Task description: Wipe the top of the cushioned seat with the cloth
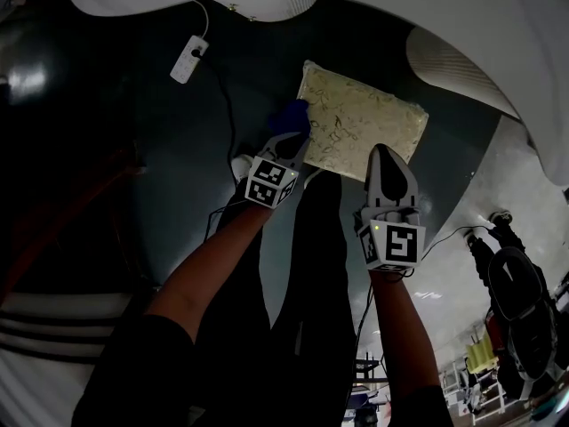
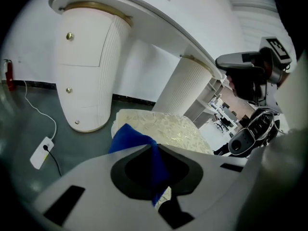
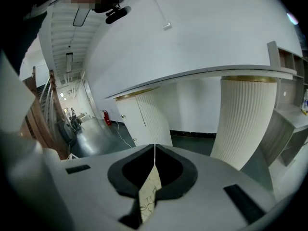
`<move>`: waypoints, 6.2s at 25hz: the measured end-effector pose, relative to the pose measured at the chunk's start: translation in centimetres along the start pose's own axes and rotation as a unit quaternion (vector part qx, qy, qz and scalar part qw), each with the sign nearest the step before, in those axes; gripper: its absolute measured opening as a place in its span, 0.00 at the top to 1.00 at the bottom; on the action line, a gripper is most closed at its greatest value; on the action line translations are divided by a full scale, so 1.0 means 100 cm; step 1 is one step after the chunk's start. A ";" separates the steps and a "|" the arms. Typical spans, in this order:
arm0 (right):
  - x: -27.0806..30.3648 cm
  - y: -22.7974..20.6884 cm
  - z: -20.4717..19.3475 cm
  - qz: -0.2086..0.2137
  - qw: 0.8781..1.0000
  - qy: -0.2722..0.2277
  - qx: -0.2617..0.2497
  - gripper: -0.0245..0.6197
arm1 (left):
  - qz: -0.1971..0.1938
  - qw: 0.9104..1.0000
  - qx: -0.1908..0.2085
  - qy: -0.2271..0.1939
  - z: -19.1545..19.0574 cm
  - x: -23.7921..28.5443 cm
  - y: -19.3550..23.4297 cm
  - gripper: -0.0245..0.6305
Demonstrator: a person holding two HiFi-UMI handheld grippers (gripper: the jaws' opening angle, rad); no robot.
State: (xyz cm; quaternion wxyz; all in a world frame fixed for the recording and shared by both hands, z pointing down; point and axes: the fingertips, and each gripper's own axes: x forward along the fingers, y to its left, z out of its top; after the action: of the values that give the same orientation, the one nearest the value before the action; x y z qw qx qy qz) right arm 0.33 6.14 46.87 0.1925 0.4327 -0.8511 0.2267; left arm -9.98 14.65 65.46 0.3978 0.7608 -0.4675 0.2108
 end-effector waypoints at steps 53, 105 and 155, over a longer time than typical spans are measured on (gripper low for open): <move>-0.079 -0.117 -0.045 -0.057 0.996 -0.009 0.070 0.90 | -0.083 0.989 0.082 0.096 -0.025 0.084 -0.120 0.91; -0.143 -0.212 -0.112 -0.172 0.972 -0.002 0.159 0.90 | -0.183 0.959 0.144 0.162 -0.054 0.162 -0.278 0.91; -0.270 0.219 0.315 0.008 0.988 -0.156 0.002 0.90 | -0.077 0.951 0.124 -0.272 0.328 -0.471 -0.217 0.91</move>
State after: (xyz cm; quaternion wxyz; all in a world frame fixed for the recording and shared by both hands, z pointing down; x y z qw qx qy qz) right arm -6.97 17.72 1.97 0.0546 0.4560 -0.8738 0.1597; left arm -14.94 19.31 4.44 0.1733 0.8662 -0.4683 0.0204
